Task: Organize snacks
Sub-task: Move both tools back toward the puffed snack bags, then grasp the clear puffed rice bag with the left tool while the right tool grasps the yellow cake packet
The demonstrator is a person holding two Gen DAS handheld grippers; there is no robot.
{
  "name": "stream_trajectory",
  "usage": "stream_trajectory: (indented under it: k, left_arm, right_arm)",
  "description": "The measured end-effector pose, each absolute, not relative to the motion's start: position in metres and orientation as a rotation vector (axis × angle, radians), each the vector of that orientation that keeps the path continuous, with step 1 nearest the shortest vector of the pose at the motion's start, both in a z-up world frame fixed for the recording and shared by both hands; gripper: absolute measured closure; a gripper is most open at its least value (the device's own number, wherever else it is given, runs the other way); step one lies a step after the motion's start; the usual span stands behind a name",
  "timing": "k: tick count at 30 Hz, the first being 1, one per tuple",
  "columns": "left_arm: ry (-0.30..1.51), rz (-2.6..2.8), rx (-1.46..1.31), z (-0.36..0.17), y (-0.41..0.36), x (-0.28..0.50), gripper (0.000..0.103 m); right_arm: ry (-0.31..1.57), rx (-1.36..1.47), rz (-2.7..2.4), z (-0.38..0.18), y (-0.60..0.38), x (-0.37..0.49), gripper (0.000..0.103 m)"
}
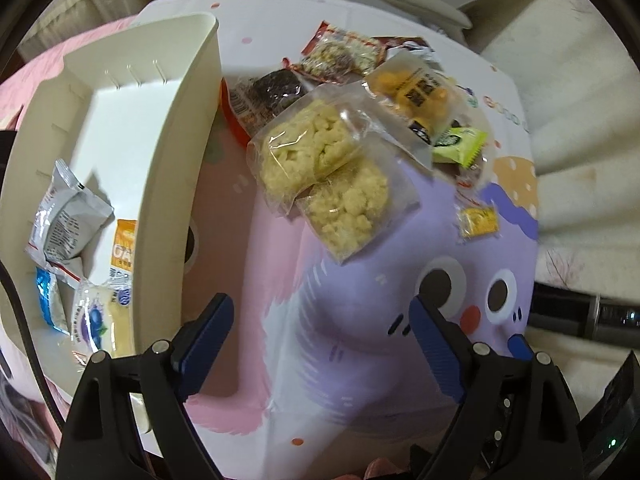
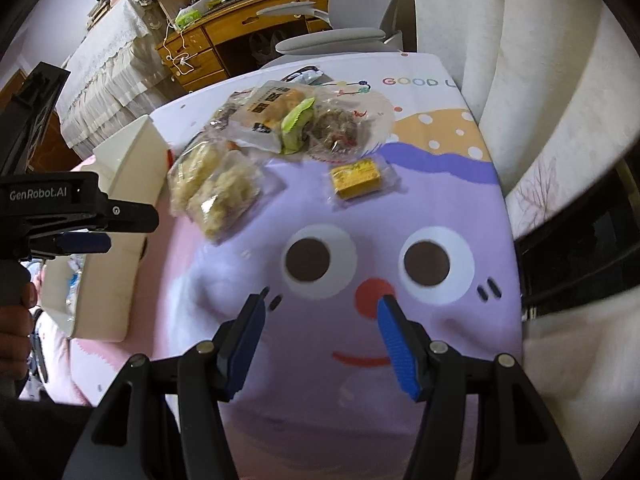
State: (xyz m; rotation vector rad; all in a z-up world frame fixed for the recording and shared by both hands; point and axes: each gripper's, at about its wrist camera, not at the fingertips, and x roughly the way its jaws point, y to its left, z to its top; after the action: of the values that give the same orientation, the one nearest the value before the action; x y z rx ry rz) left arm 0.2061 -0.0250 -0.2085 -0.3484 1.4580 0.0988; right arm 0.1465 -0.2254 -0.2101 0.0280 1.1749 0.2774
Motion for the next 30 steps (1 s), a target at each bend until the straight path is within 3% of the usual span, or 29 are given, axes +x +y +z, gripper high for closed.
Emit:
stream_trajectory:
  k: [19, 30]
  left_arm:
    - [1.486, 0.291, -0.537, -0.264, -0.035, 0.272, 0.014]
    - [1.481, 0.328, -0.6, -0.287, -0.044, 0.298, 0.011]
  right_arm:
    - [0.962, -0.154, 0.274, -0.249, -0.214, 0.207, 0.038]
    - [0.927, -0.194, 0.287, -0.269, -0.206, 0.225, 0.03]
